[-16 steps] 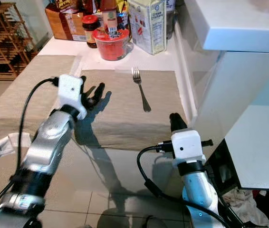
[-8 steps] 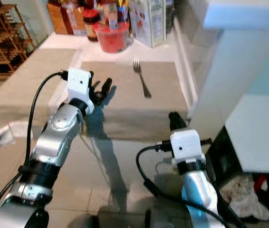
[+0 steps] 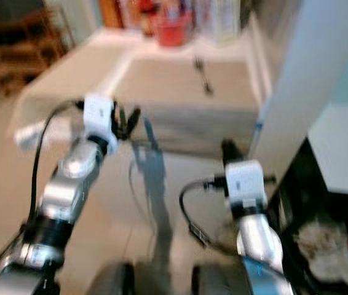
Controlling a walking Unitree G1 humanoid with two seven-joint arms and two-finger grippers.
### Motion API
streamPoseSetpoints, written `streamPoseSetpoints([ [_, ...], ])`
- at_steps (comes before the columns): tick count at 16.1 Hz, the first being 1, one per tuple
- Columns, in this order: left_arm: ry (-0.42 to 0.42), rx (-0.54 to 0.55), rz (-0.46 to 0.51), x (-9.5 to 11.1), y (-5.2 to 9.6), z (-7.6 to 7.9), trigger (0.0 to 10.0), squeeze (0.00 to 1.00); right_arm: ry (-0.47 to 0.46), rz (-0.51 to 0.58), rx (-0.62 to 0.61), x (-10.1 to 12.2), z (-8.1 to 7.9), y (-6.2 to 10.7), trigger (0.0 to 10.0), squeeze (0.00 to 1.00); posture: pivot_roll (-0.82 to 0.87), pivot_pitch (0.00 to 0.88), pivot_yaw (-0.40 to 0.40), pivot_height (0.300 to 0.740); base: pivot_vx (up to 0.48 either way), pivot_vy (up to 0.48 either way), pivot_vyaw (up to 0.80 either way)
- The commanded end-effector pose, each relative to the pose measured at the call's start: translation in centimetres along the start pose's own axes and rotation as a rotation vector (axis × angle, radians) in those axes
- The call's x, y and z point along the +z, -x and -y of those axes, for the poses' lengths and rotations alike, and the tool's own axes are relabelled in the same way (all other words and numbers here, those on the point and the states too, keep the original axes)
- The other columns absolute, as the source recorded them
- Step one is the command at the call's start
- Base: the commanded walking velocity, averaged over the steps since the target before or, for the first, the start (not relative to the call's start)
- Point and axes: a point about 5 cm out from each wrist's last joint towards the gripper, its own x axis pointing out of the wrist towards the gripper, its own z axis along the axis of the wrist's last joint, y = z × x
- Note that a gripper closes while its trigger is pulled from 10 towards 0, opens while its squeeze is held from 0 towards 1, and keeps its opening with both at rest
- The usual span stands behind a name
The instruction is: Setting the table
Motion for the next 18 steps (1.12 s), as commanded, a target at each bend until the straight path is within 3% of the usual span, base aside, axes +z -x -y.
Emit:
streamPoseSetpoints([
  [1,-0.017,0.001,0.030,0.92,-0.06,-0.17,10.0,0.00,-0.016,-0.005,-0.002,-0.03,0.04,-0.16,10.0,0.00,-0.07,0.051,0.067,0.709,0.000,0.000,0.00],
  [5,-0.022,-0.011,0.033,0.88,0.09,0.14,10.0,0.00,-0.011,-0.002,-0.002,-0.09,0.18,-0.16,10.0,0.00,-0.07,0.054,0.066,0.740,0.000,0.000,0.00],
  [18,-0.026,-0.024,0.034,0.75,0.08,0.53,10.0,0.00,0.010,0.018,-0.003,-0.01,0.20,-0.40,10.0,0.00,-0.08,0.034,0.067,0.740,0.000,0.000,0.00],
])
